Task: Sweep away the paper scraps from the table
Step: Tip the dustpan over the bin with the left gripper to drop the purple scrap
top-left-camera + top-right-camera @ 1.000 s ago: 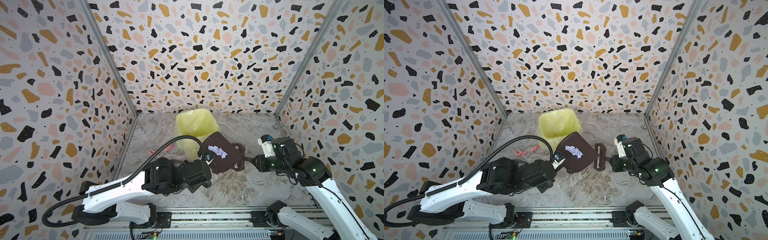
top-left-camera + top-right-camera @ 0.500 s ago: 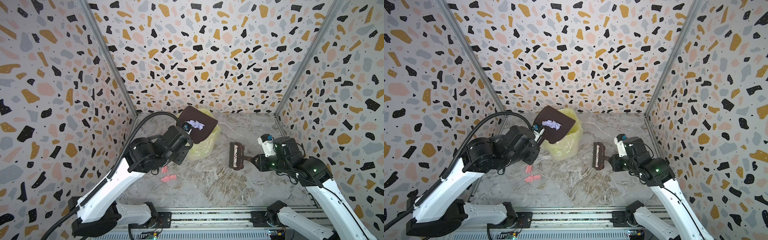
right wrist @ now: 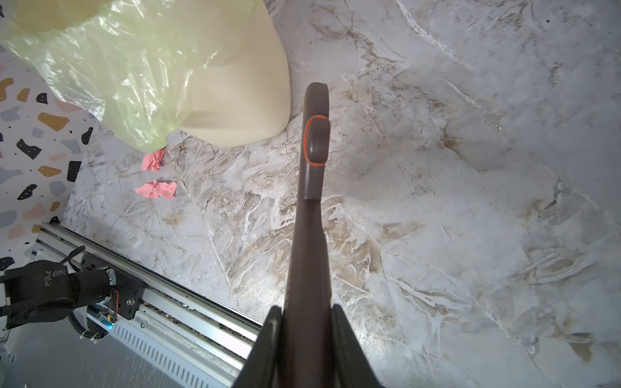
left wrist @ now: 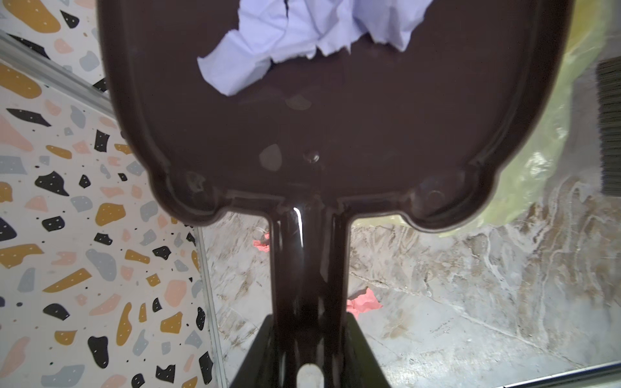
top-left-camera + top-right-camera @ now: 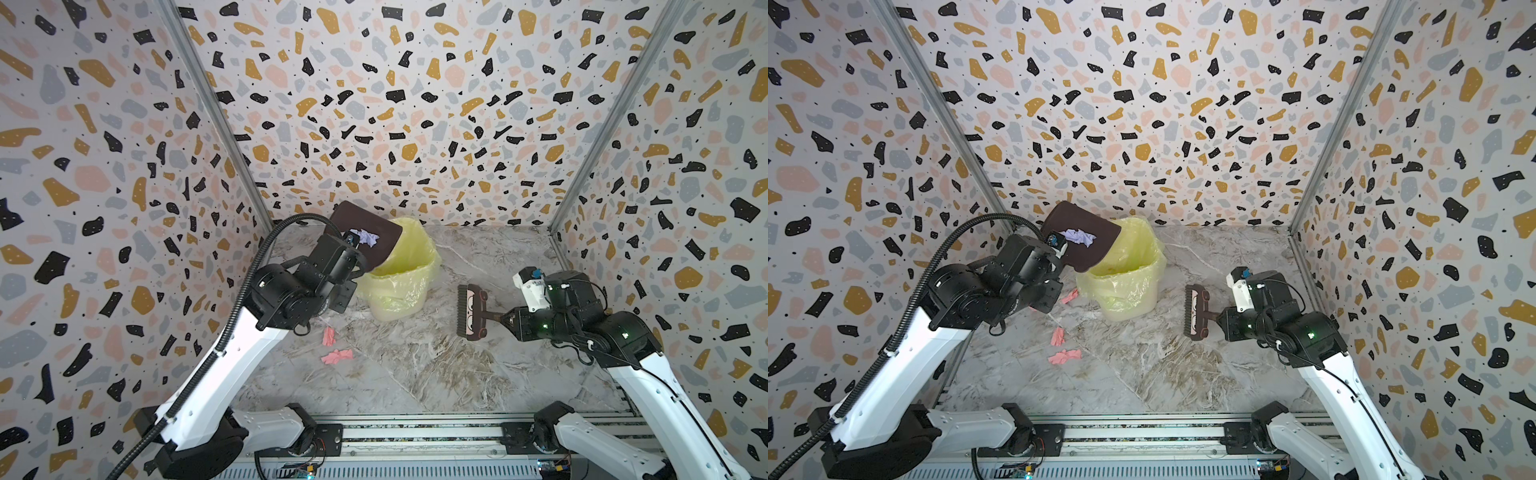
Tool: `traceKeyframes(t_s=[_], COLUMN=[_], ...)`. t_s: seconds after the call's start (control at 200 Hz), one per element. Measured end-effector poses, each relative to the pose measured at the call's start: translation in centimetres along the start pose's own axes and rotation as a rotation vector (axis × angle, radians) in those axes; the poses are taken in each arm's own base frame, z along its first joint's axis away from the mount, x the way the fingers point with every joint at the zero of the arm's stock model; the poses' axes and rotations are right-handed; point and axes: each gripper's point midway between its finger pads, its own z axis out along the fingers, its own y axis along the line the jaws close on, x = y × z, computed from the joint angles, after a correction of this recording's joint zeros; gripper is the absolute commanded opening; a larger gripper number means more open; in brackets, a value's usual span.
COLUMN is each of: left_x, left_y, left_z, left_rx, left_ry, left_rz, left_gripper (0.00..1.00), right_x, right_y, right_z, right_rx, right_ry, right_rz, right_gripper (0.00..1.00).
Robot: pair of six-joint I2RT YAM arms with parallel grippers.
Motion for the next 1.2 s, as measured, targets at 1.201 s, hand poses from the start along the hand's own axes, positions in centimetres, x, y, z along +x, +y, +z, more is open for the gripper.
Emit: traceKeyframes(t_s=[1.201], left_x=[-4.0], left_y=[-0.5], left_z=[7.0], left_rx=[-0.36], left_ry=[0.159], left_rz=[0.677], left_gripper=[0.0], right_x=[-0.6], right_y=[0.1], right_z=[0.3], right_rx=[-0.069], right_ry=[0.063], right_rz=[0.007], right_gripper=[0.0])
